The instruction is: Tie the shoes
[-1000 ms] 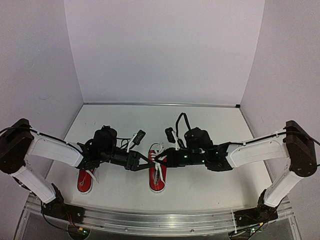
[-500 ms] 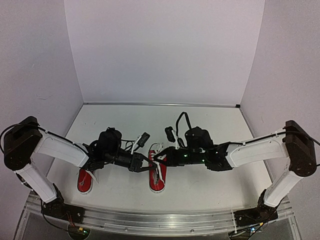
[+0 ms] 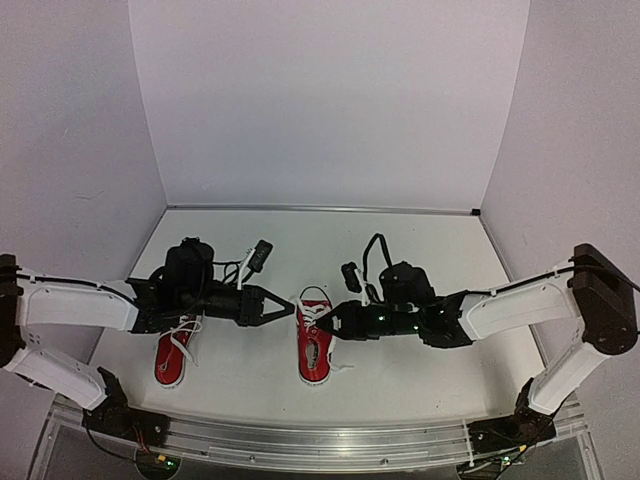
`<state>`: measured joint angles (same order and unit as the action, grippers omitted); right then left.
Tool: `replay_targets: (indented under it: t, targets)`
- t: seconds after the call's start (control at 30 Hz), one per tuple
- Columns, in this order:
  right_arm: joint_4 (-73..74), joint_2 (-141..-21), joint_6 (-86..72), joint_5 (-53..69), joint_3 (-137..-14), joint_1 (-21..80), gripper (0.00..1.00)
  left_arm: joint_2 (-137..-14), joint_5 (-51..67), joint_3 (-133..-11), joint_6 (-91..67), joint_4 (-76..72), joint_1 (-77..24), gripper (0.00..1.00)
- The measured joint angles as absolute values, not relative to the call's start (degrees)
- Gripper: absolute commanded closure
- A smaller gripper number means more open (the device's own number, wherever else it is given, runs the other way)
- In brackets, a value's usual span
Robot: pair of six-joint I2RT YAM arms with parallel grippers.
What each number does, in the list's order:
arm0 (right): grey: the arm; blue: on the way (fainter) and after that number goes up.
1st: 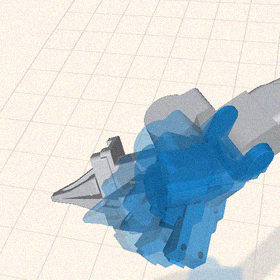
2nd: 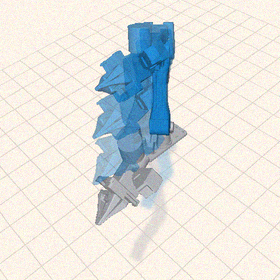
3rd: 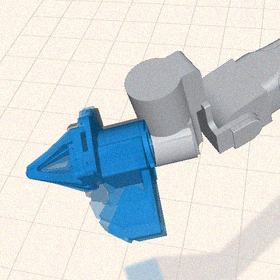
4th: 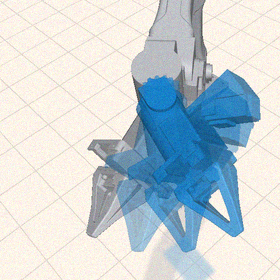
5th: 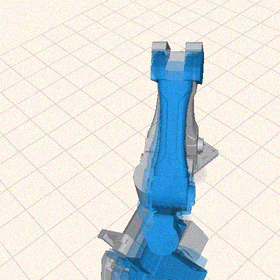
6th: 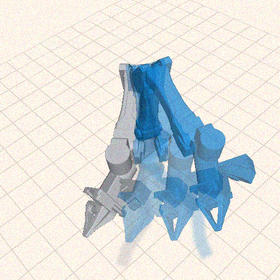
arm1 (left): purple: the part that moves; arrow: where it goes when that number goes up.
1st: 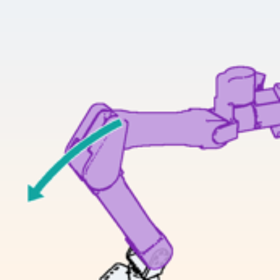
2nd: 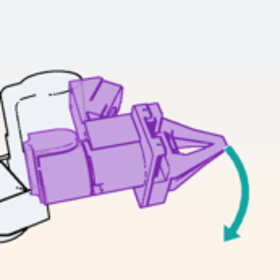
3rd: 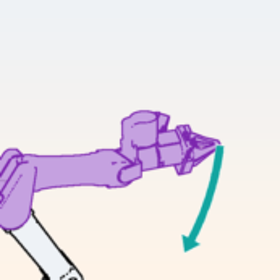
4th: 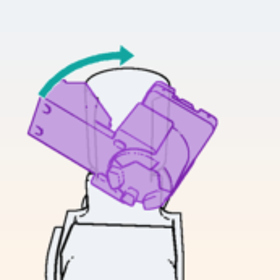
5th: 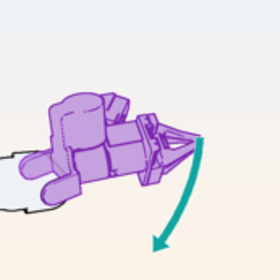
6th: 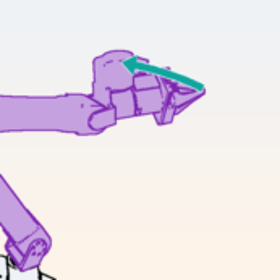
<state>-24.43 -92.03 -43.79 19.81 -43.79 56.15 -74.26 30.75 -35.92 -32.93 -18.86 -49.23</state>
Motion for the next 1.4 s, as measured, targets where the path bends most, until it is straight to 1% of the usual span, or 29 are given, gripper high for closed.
replay_targets:
  t: [0.1,0.13,0.17,0.2,0.27,0.37,0.5,0.63,0.77,1.0,1.1,1.23,1.27,1.33,1.4]
  targets:
    - [-24.37,-91.26,-44.03,19.80,-42.29,55.99,0.72,-69.57,27.09,-35.92,-33.30,-12.44,-45.74,1.00]
    - [-24.29,-91.03,-44.07,19.79,-41.86,55.95,0.69,-68.24,25.78,-35.92,-33.53,-10.29,-44.34,1.00]
    - [-24.02,-90.68,-44.16,19.72,-41.45,55.92,0.63,-66.73,24.22,-35.96,-34.00,-7.50,-42.71,1.00]
    - [-23.61,-90.25,-44.22,19.59,-41.04,55.90,0.51,-65.26,22.50,-36.02,-34.45,-4.64,-41.14,1.00]
    - [-21.74,-88.78,-44.54,19.00,-40.03,55.90,0.39,-62.83,18.16,-36.44,-34.82,1.47,-39.11,1.00]
    - [-17.55,-85.29,-44.35,17.63,-38.21,55.90,0.33,-60.27,12.53,-37.26,-35.06,10.38,-38.70,1.00]
    - [-11.98,-81.33,-43.95,16.18,-36.90,55.90,0.33,-59.75,7.41,-38.11,-35.54,18.95,-38.70,1.00]
    - [-7.93,-79.90,-42.90,16.01,-36.10,55.90,0.37,-59.85,4.36,-38.13,-35.98,24.31,-38.70,1.00]
    - [-3.85,-80.40,-41.42,15.21,-35.65,55.94,0.42,-60.07,3.28,-38.13,-36.01,26.01,-38.70,1.00]
    - [1.39,-90.40,-40.30,11.70,-40.33,57.21,0.42,-60.47,3.00,-38.13,-35.99,26.09,-38.70,1.00]
    - [0.95,-94.24,-40.32,11.12,-42.72,58.09,0.44,-60.47,3.03,-38.13,-35.99,25.96,-38.70,1.00]
    - [-0.13,-96.89,-40.26,10.45,-44.76,58.54,0.54,-60.47,3.05,-38.13,-35.99,25.93,-38.70,1.00]
    - [-0.68,-97.52,-40.39,10.23,-45.22,58.54,0.58,-60.47,3.07,-38.13,-35.99,25.91,-38.70,1.00]
    - [-1.80,-98.72,-40.46,9.92,-45.97,58.54,0.68,-60.47,3.09,-38.13,-35.99,25.91,-38.70,1.00]
    - [-2.68,-99.76,-40.37,9.85,-46.35,58.54,0.81,-60.47,3.19,-38.13,-35.97,25.91,-38.70,1.00]
